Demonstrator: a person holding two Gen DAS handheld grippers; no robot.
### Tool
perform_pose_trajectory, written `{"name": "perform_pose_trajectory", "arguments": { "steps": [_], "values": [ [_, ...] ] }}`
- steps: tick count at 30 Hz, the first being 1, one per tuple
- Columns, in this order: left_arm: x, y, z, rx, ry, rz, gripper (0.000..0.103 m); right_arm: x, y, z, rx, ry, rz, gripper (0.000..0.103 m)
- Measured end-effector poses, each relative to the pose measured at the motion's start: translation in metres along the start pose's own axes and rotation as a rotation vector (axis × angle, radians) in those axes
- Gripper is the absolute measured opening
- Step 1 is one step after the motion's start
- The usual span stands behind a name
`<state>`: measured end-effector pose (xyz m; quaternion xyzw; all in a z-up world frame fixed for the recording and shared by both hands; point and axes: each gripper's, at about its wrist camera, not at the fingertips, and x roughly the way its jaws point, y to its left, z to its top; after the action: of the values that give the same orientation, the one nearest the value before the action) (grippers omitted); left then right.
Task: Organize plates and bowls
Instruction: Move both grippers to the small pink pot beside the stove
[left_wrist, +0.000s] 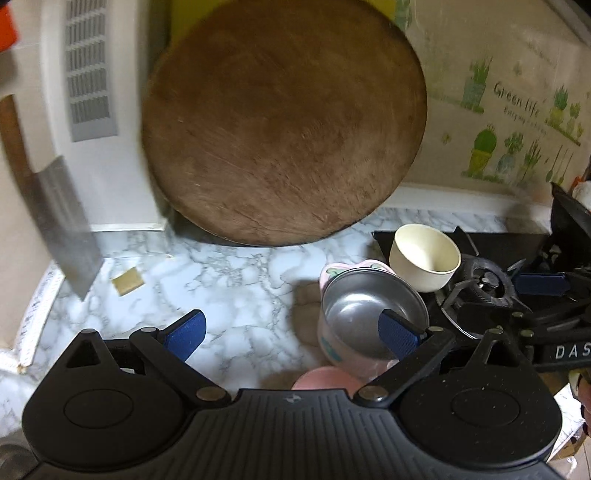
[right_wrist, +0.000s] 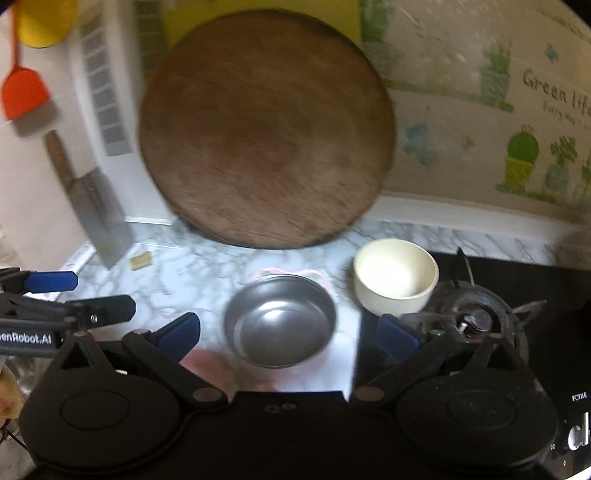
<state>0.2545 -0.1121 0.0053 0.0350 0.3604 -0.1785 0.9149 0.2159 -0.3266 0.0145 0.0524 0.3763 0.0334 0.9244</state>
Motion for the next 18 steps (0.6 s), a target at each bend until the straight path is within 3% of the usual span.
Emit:
{"name": "perform_pose_trajectory", "arguments": {
  "steps": [9,18],
  "values": [
    [0.06,-0.022,0.015,0.057,0.064,0.032,0.1,0.049,-0.029,0.005,0.034,0.13,-0.037,0.1],
    [0.104,-0.032,0.02,0.032,0.156,0.022,0.1,0.083,-0.036,0.001,0.026,0.203,-0.018,0.092]
  ]
}}
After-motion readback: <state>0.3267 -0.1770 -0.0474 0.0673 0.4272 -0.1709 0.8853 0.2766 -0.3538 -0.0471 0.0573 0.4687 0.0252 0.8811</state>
